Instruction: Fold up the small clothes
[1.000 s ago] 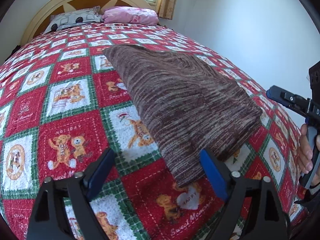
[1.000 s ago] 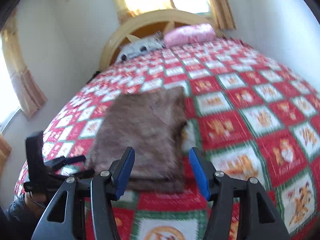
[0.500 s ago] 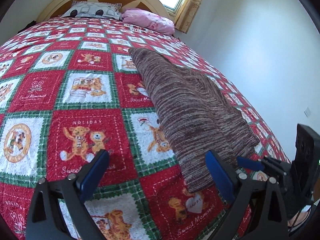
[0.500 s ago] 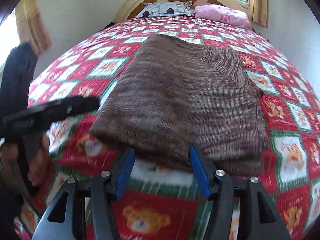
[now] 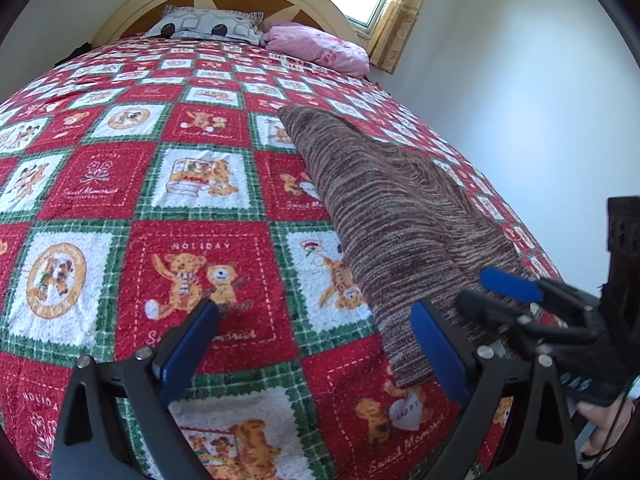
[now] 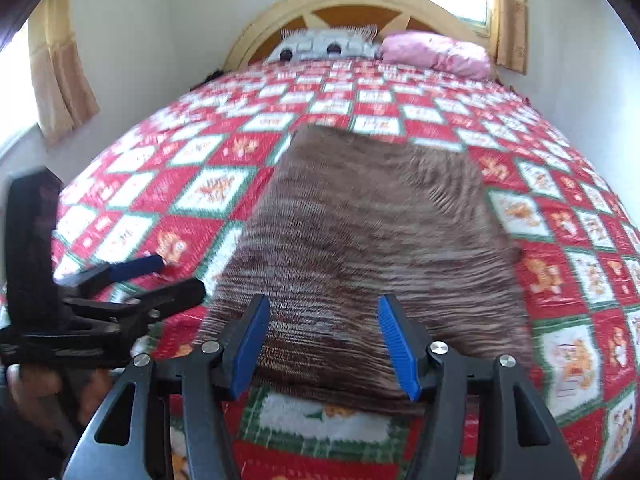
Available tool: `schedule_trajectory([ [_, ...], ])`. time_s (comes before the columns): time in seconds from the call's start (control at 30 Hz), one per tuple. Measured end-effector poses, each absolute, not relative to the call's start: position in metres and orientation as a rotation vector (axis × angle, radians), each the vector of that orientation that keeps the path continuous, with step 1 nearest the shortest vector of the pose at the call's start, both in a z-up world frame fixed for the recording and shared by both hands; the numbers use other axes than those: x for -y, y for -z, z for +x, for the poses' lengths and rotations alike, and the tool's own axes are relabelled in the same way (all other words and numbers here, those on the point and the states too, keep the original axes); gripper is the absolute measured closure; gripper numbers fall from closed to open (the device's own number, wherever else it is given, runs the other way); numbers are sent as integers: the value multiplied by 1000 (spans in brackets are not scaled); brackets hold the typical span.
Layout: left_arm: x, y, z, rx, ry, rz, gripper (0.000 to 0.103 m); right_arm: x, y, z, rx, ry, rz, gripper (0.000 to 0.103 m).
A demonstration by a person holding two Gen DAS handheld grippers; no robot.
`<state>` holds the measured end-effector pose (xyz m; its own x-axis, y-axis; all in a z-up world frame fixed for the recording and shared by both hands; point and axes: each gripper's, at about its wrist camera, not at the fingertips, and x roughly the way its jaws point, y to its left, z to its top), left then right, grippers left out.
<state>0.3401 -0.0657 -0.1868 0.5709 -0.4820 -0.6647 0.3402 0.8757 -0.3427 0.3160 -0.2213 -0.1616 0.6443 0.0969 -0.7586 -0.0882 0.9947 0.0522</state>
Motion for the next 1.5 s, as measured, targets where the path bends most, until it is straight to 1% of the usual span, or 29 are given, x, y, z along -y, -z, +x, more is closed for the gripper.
schedule_trajectory([
  [0.07, 65, 187, 341, -836, 484, -185, 4, 220, 177, 320, -908, -110, 17, 45],
  [0.17, 67, 188, 343, -843, 480, -177, 4, 212, 185, 310, -878, -86, -53, 45],
  [0.67, 88, 188, 346, -873, 418, -28, 0, 215, 180, 285, -884, -168, -117, 45],
  [0.8, 92, 182, 345, -856, 414, -21, 0, 251, 167, 277, -867, -228, -23, 45],
  [0.97, 102, 179, 356, -882, 401, -69, 0, 305, 141, 279, -765, -183, 51, 45],
  [1.1, 120, 177, 362, -880, 428, -35, 2, 360, 129, 307, -731, -134, 199, 45],
  [1.13, 124, 179, 363, -884, 437, -31, 4, 374, 130, 318, -730, -130, 241, 45],
  [1.23, 132, 186, 368, -916, 461, -34, 13, 400, 137, 352, -767, -154, 349, 45],
  [1.4, 142, 189, 369, -917, 438, 20, 14, 429, 172, 414, -865, -222, 547, 45],
  [1.5, 145, 191, 368, -909, 432, 41, 13, 431, 191, 439, -910, -273, 603, 45],
])
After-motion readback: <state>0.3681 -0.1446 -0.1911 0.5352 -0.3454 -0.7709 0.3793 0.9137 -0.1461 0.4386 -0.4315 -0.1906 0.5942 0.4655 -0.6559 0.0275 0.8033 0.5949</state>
